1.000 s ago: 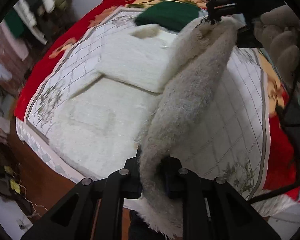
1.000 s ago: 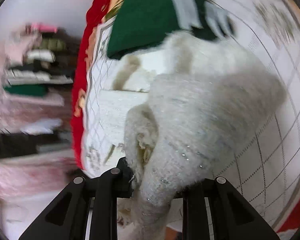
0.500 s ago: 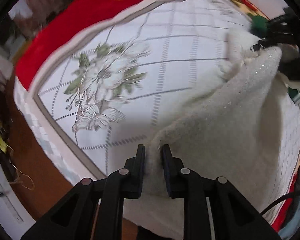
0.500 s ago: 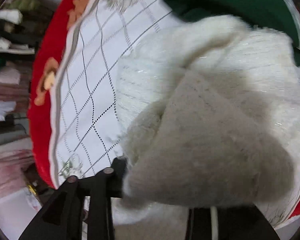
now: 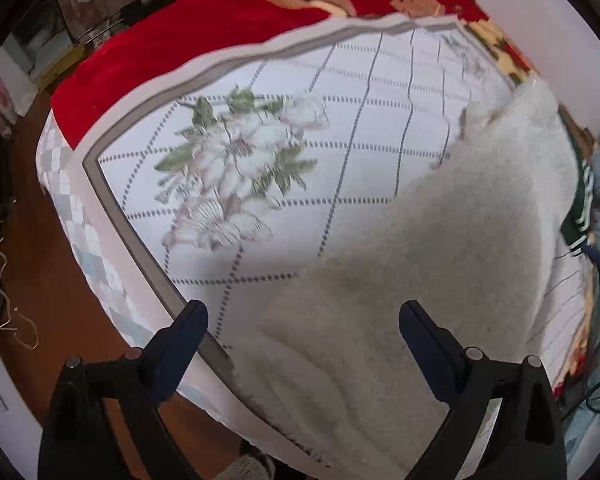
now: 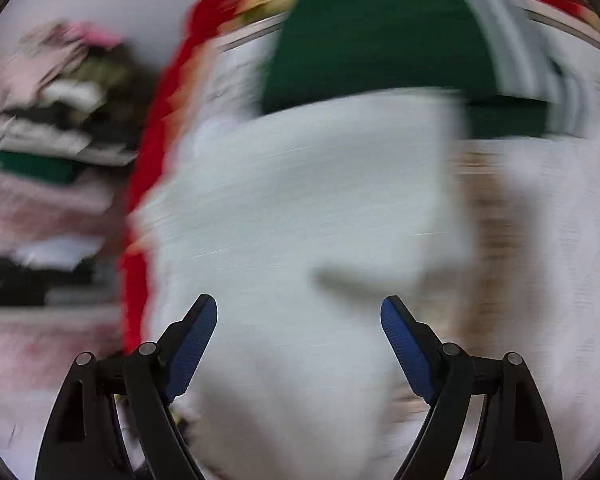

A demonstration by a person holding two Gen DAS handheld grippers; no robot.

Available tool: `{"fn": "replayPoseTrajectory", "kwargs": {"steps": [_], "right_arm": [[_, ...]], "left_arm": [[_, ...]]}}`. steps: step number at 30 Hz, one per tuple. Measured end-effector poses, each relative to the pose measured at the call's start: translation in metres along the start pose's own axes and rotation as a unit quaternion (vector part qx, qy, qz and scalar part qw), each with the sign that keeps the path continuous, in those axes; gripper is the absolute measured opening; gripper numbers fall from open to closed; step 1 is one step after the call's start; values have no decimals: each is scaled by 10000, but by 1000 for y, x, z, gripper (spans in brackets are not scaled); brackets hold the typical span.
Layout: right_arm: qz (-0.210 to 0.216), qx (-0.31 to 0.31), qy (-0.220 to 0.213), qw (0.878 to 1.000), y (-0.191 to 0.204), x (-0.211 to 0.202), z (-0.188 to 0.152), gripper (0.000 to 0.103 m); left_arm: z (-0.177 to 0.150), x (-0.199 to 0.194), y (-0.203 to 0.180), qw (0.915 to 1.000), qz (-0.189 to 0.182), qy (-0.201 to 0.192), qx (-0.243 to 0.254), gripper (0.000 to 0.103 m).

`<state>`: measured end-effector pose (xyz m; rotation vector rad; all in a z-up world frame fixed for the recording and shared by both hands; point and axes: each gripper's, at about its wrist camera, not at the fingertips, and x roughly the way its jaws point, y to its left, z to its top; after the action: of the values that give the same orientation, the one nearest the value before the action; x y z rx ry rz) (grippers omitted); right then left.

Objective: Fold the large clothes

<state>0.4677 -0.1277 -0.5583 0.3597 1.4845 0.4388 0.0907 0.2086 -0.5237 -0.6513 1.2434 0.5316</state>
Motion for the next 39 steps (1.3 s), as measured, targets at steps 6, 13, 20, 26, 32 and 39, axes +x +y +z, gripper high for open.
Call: {"fn": "replayPoseTrajectory", "kwargs": {"steps": [6,13,20,26,32,39], "right_arm": [[776,533,461,9945,-96,64,32,86],[1475,463,54,9880,-96,72,36,25],[997,1459,-529,9828,-151,-22,-35,19],[-285,2481,-369,9676,-251,-119,-173,19],[-352,2914,178,9558,-306,-139,-212,61],[-669,2129,-168,9746,-289,-207,-199,63]], "left_arm": [[-11,17,-23,9992,363,144,-78,98],[-14,-8,-13,9957,801,-137,-455,98],[-25,-43,8,9884,1063,-362,-1024,98],[-25,-25,-27,9941,788,-169,-731,98],[6,7,-103,9996,221,-67,182,98],[29,79,-162,9920,529,214,1128,57]]}}
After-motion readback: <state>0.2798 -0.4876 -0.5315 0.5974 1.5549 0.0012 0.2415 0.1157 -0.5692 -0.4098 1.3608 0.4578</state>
